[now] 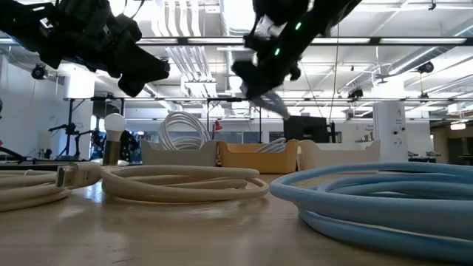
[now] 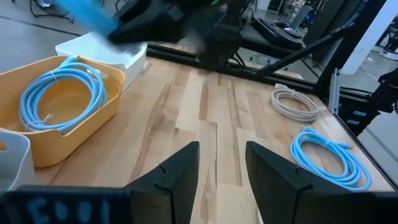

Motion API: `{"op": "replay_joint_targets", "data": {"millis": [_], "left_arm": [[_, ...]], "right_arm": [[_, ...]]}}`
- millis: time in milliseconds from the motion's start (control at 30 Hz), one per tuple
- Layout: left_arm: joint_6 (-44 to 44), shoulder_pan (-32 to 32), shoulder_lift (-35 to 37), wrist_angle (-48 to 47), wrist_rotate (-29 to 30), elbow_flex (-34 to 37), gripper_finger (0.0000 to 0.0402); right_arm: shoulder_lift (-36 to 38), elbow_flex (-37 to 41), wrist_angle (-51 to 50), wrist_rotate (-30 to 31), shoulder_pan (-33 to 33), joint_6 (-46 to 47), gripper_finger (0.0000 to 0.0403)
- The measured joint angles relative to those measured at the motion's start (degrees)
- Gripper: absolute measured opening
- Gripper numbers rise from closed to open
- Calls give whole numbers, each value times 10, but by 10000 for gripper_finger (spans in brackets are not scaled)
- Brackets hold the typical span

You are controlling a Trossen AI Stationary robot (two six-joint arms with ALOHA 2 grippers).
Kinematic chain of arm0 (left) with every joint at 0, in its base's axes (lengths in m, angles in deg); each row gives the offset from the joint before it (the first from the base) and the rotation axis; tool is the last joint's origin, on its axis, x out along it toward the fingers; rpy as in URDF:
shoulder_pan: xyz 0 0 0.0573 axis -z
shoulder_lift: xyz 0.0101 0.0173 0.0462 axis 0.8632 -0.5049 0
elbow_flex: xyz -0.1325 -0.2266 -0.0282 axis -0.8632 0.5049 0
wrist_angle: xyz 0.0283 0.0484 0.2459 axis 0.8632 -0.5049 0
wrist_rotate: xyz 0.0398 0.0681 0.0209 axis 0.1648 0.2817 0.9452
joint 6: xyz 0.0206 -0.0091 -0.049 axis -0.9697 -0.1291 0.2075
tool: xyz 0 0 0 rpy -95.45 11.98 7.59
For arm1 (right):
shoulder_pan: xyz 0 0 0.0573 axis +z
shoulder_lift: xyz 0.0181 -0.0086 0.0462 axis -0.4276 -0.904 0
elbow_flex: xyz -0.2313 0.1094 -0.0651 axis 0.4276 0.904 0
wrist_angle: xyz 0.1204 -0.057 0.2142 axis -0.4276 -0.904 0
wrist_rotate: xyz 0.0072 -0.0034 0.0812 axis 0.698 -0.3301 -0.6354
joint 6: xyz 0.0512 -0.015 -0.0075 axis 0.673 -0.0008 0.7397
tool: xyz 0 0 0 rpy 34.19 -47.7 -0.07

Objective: Pick & Place USB Port
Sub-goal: Put the top blue charger cable into the orange bin, then put the blue charger cable into the orange bin

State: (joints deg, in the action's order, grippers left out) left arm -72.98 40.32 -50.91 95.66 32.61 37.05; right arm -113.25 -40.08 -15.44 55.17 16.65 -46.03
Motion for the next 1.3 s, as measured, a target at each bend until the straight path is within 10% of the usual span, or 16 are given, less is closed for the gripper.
{"op": "replay_joint_targets", "data": {"millis": [667,1300], "left_arm": [[0,0,0,-1,0,1,156],[7,0,0,1,0,8,156]], "right_arm": [[-264,-267,-258,-46,-90,15,41],[-252,-305,-319,-38,-81,-6,143]]}}
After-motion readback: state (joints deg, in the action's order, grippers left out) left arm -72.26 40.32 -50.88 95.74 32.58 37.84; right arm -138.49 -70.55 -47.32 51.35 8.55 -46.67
